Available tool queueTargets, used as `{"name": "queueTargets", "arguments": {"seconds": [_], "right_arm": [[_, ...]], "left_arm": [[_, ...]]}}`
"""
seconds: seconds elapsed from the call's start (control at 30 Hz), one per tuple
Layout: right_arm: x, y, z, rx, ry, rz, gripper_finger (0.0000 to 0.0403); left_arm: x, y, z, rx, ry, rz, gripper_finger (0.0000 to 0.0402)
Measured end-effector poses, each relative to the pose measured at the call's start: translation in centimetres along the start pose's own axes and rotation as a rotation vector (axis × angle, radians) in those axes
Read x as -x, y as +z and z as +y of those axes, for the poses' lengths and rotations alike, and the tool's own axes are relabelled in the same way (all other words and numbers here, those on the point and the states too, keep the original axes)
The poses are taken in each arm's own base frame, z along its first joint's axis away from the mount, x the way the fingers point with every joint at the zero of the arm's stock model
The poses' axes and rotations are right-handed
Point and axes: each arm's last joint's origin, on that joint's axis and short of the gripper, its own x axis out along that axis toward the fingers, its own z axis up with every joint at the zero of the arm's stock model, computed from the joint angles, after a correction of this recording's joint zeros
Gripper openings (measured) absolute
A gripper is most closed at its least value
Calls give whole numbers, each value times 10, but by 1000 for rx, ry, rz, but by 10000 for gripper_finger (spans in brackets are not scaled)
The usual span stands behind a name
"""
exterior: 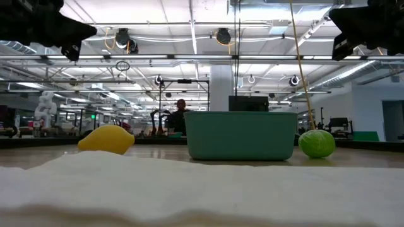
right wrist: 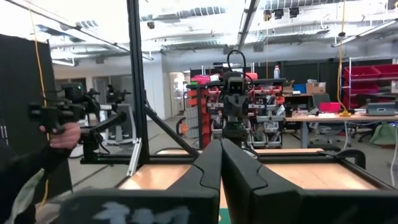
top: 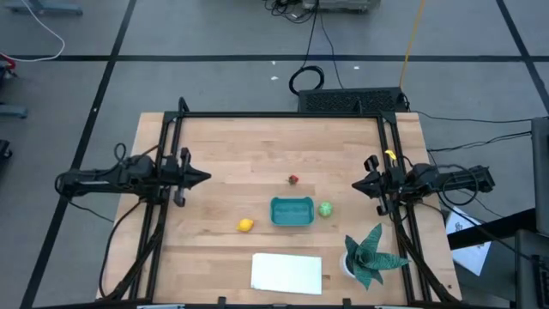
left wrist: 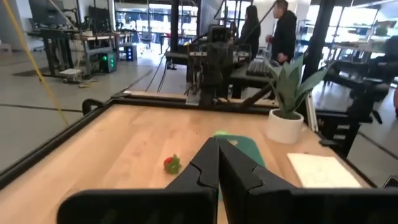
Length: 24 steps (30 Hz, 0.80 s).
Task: Pick and placing Produce into tupperware
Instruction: Put the cabbage into the bin
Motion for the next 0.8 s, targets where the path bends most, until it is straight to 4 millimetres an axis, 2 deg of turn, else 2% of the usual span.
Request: {"name": "queueTargets", "arguments": {"seconds": [0.37,0.47,0.8], "right_arm": [[-5,-2,-1,10,-39,15,0],[-8,-6,-2,13,-68,74,0],[-28,20,-2,1,-126,121,0]], "left_arm": [[-2,2,-2,-4,-51,-19,2],[-2,4,-2,-21,-50,-31,2],[-2,7,-1,-64,-29,-68,19]]}}
